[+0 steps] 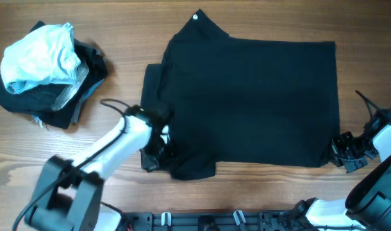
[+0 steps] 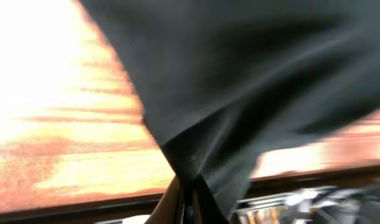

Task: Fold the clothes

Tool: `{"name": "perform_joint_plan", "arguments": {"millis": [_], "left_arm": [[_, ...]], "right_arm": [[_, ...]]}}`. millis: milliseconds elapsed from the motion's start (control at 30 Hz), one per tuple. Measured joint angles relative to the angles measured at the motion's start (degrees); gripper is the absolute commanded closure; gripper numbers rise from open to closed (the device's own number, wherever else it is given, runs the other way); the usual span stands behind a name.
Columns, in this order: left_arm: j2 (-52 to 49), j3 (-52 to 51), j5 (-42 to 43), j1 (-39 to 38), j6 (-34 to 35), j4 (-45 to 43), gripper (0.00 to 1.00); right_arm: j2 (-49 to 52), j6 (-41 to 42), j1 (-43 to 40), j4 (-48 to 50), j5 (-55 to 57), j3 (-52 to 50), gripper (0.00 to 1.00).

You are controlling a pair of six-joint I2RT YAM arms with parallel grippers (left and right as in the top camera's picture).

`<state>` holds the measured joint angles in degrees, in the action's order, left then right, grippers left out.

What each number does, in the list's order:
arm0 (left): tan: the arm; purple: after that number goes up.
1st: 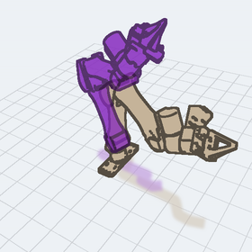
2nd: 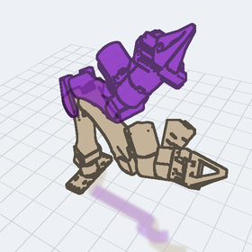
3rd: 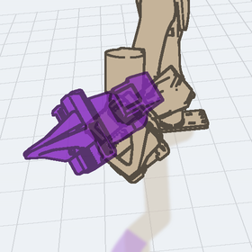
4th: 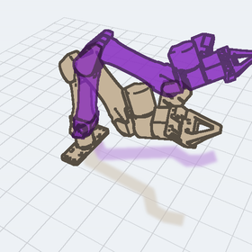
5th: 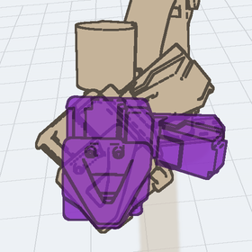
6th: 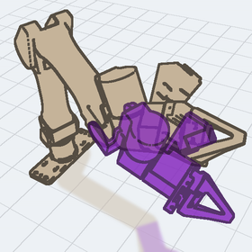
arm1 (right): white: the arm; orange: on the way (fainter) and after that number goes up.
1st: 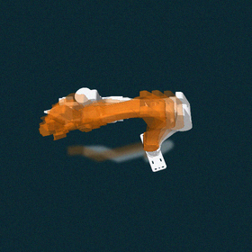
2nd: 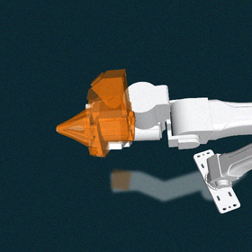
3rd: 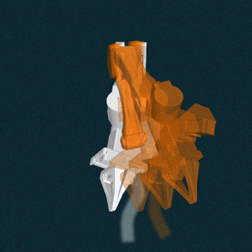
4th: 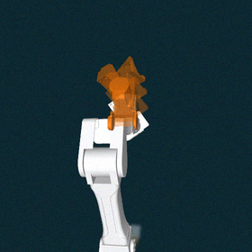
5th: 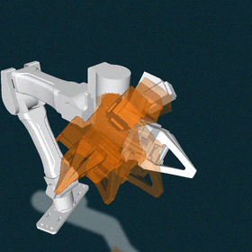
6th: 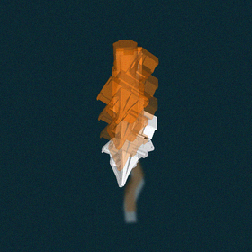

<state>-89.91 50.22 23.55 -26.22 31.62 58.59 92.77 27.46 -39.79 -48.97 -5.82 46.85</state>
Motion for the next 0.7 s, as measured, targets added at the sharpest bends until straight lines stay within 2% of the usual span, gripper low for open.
{"name": "perform_joint_plan", "arguments": {"millis": [133, 267, 500, 700], "left_arm": [[6.34, 6.47, 0.33, 2.97, -0.46, -2.49, 0.96], [8.39, 8.24, -0.61, 3.37, -0.79, -7.34, 0.96], [8.39, 8.24, -7.93, 3.37, -0.83, -17.38, 0.96], [8.28, 8.26, -10.95, 3.37, -0.85, -31.15, 0.96]], "right_arm": [[-3.39, -2.34, 0.0, -1.92, -3.37, 2.14, 0.94], [-8.52, -4.35, 0.0, -2.38, -8.83, 4.2, 0.96], [-9.01, -4.55, 0.0, 4.33, -15.91, 4.7, 0.96], [-9.01, -0.94, 0.0, 10.86, -18.67, 4.74, 0.96]]}}
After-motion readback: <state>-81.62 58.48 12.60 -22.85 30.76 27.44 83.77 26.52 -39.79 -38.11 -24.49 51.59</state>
